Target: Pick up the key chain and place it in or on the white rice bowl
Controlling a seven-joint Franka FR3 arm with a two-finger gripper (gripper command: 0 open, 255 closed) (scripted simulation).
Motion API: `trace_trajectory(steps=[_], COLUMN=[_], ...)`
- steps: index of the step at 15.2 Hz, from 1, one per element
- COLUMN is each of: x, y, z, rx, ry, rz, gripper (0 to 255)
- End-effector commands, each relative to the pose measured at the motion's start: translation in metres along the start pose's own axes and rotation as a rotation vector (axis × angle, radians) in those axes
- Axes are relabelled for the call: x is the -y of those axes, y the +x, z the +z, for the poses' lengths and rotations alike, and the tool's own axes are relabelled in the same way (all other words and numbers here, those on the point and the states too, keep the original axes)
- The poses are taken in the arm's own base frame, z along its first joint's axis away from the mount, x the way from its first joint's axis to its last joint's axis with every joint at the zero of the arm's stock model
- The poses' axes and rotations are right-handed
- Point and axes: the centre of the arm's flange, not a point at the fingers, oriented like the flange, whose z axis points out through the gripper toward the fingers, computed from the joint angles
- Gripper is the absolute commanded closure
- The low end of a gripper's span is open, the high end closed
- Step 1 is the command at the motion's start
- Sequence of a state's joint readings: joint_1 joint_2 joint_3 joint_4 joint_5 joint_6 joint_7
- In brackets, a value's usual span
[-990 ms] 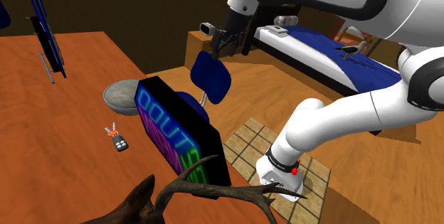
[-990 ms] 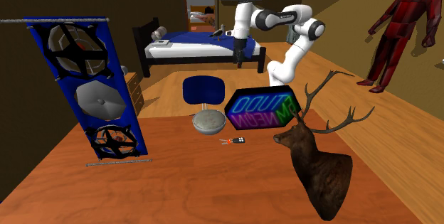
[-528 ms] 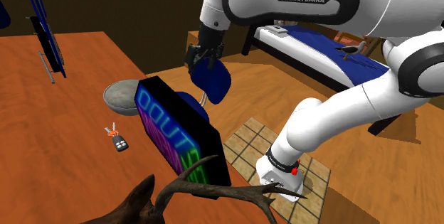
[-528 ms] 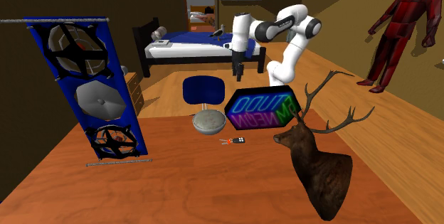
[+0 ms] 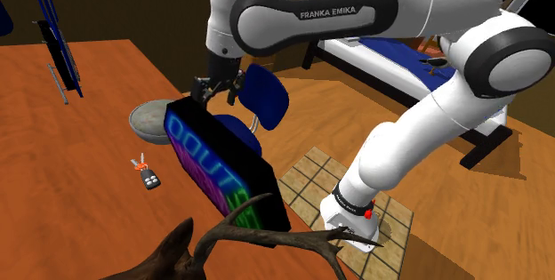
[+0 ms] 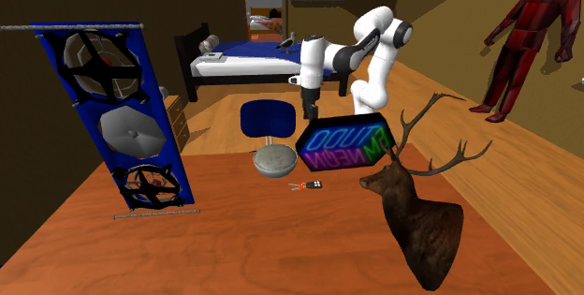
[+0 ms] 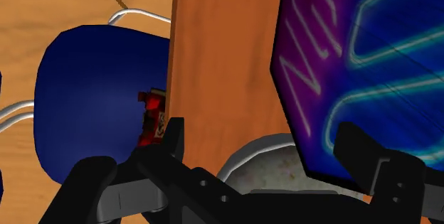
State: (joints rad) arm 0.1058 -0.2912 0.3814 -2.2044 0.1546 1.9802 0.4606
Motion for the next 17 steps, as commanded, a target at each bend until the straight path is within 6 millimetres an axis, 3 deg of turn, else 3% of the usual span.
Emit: trace_trajectory(steps=[1, 16, 17], x=[0.02, 0.177, 0.177], y=[0.006, 0.056, 0.056], z=[0.016, 0.129, 0.134], rx=[0.01, 0.078, 0.078], ry=[0.0, 0.0, 0.0], rz=[0.0, -0.003, -0.003], gripper=[0, 0, 0])
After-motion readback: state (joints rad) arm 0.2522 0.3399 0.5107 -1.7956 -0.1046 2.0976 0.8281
